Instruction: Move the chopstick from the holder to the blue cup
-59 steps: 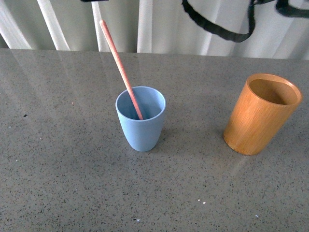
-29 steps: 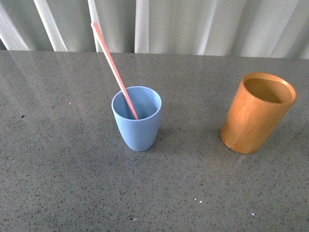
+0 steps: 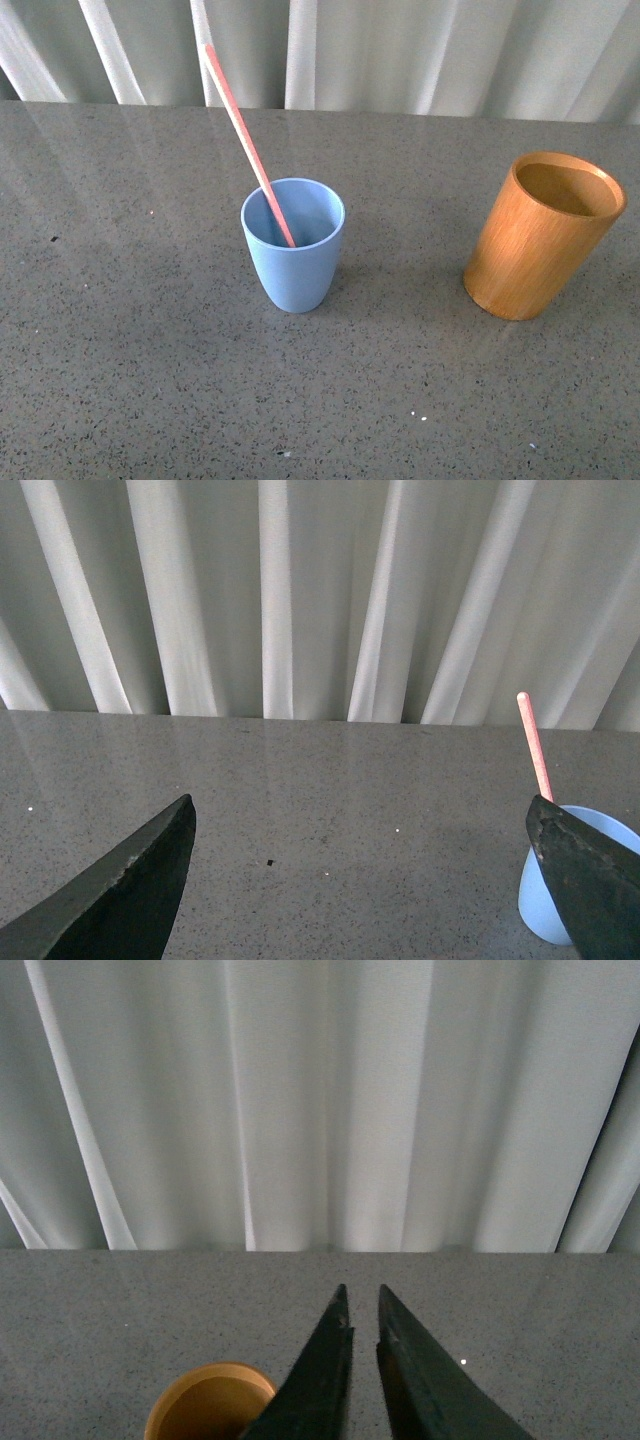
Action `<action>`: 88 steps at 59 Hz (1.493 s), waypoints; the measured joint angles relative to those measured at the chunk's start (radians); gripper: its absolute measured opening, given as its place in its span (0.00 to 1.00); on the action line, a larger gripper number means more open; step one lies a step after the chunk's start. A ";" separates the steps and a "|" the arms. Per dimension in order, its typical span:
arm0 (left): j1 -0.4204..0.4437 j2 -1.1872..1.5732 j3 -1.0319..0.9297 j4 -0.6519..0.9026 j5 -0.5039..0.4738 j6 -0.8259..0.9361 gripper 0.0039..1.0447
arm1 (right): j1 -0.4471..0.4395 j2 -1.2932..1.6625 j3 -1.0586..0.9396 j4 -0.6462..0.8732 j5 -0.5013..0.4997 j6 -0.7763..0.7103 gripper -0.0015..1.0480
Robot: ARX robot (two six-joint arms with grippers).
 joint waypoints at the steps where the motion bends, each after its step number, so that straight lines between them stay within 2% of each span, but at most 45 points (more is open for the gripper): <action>1: 0.000 0.000 0.000 0.000 0.000 0.000 0.94 | -0.017 -0.014 -0.010 -0.003 -0.030 -0.004 0.00; 9: 0.000 0.000 0.000 0.000 0.000 0.000 0.94 | -0.057 -0.089 -0.061 -0.029 -0.037 -0.003 0.01; 34: 0.000 0.000 0.000 0.000 0.000 0.000 0.94 | -0.057 -0.343 -0.157 -0.187 -0.041 -0.003 0.01; 37: 0.000 0.000 0.000 0.000 0.000 0.000 0.94 | -0.057 -0.355 -0.178 -0.164 -0.041 -0.003 0.01; 43: 0.000 0.000 0.000 0.000 0.000 0.000 0.94 | -0.057 -0.383 -0.181 -0.179 -0.043 -0.003 0.01; 69: 0.000 0.000 0.000 0.000 0.000 0.000 0.94 | -0.057 -0.633 -0.181 -0.418 -0.042 -0.003 0.01; 88: 0.000 0.000 0.000 0.000 0.000 0.000 0.94 | -0.057 -0.722 -0.181 -0.507 -0.042 -0.002 0.01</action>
